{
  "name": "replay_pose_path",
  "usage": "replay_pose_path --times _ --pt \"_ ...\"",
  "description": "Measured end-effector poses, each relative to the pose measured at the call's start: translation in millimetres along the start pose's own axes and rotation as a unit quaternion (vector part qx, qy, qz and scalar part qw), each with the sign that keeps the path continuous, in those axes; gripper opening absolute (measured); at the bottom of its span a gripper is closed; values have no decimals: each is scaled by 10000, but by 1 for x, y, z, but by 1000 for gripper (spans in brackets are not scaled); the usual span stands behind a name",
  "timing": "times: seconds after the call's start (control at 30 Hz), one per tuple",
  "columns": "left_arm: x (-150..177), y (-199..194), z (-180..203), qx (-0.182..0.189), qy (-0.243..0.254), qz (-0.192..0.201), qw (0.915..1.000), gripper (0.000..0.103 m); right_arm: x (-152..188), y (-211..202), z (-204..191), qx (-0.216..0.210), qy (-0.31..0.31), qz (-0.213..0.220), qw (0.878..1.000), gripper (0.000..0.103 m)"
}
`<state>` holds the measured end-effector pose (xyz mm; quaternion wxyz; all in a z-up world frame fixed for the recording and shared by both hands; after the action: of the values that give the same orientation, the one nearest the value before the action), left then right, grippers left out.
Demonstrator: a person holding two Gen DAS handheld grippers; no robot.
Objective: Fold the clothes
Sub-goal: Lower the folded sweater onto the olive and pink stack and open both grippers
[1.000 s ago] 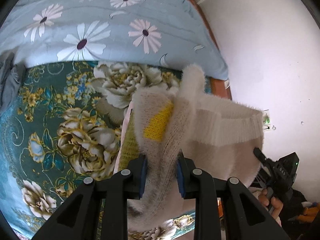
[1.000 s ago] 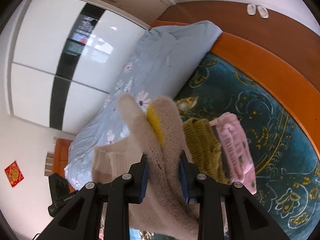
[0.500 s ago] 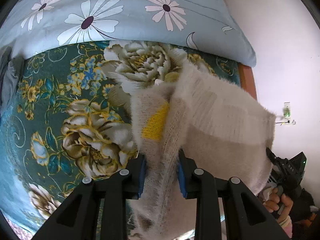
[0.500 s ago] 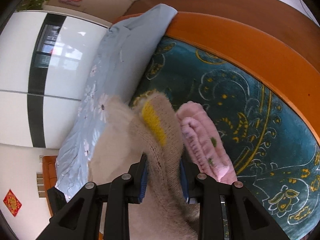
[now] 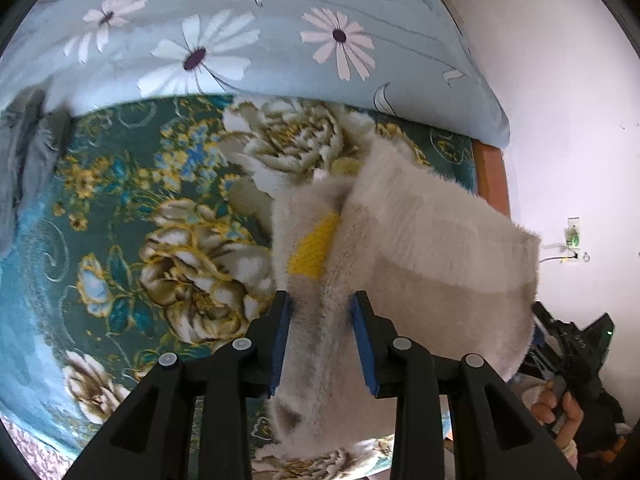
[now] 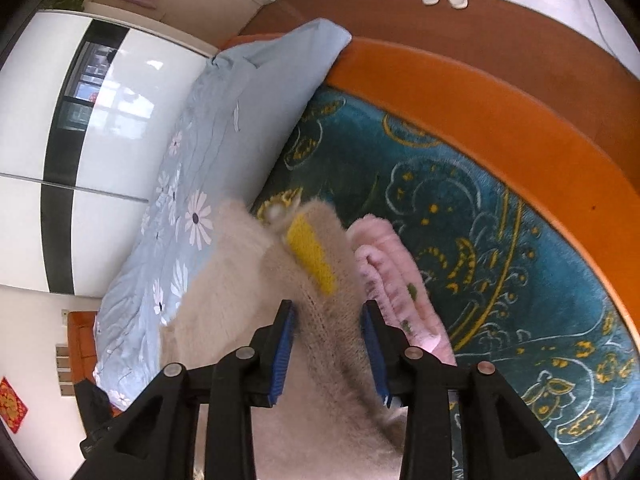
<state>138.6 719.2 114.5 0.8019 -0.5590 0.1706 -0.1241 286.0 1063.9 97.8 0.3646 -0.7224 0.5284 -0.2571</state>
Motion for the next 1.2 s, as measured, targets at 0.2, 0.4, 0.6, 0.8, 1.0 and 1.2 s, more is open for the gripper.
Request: replay_pose_path --times 0.2,0.4,0.6,0.8,1.0,1.2 --pt "-4 -26 24 122 494 395 9979 32 8 -30 -26 -148 -524 274 9981 37" --pt "14 -2 65 174 1390 28 9901 33 50 -14 -40 -278 -1053 2 9940 38" --pt "22 29 49 0 1322 -301 9908 33 70 16 -28 -13 -1101 -267 9936 36" --pt "17 51 44 69 1200 -431 9918 33 63 33 -21 117 -908 -335 9952 36" --pt "12 68 42 -48 1303 -523 9901 33 58 46 -19 219 -834 -327 9957 36" --pt "14 55 44 42 1166 -511 9919 33 60 44 -17 293 -903 -270 9951 36"
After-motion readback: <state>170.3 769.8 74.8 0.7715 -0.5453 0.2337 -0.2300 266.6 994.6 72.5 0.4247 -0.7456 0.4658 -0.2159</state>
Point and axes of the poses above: each gripper's, at about its wrist camera, not at the fingertips, and y roughly the way its jaws point, z to its right, x to its underside, the point moved 10 cm from there along y, roughly the way its jaws point, and after that the axes turned 12 degrees about y, right-handed, at the moved point
